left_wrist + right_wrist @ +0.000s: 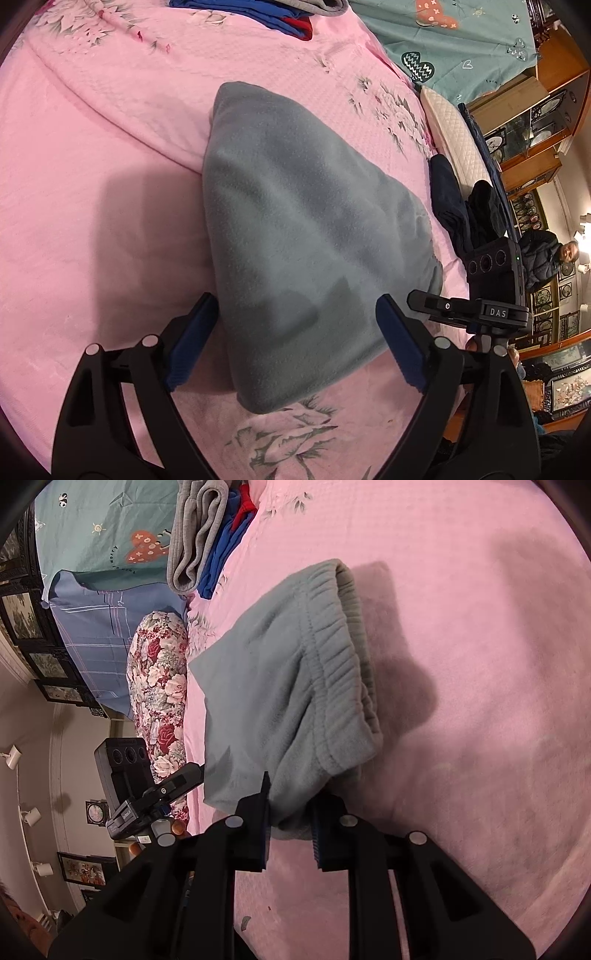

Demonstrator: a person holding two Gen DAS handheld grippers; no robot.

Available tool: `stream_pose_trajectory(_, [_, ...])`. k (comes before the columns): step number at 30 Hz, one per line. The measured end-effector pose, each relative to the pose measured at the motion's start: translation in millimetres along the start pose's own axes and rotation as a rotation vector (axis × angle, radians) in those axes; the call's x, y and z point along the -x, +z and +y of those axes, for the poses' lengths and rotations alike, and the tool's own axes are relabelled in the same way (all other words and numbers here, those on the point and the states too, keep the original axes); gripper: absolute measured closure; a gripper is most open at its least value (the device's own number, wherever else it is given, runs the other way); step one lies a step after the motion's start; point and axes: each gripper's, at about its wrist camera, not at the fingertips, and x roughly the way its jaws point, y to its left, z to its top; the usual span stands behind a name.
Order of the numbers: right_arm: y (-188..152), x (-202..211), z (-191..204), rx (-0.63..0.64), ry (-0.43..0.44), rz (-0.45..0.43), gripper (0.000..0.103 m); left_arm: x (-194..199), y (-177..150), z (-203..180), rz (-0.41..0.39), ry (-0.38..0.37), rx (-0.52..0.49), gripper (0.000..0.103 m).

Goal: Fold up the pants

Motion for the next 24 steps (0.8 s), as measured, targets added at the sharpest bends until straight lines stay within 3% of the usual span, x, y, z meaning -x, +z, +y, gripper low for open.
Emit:
stream_pose_trajectory(19, [-1.8,0.2,1.0,0.022,-0.009,-0.005,0.085,-3.0,-2.3,-7.0,-0.021,0.036,-0.043,0.017])
stream_pose_trajectory(22, [-1.9,0.6,1.1,0.024,-0.01,-0.005,0.085,-1.9,-1.8,-4.9,-0.027,0.039,-0.038,0.023])
stream_pose_trajectory(24, [-2.1,1.2,1.3,0.026,-0.01,-0.005,0.086,-1.2,-0.6,-2.6,-0.027,0.042,-0.029,0.036])
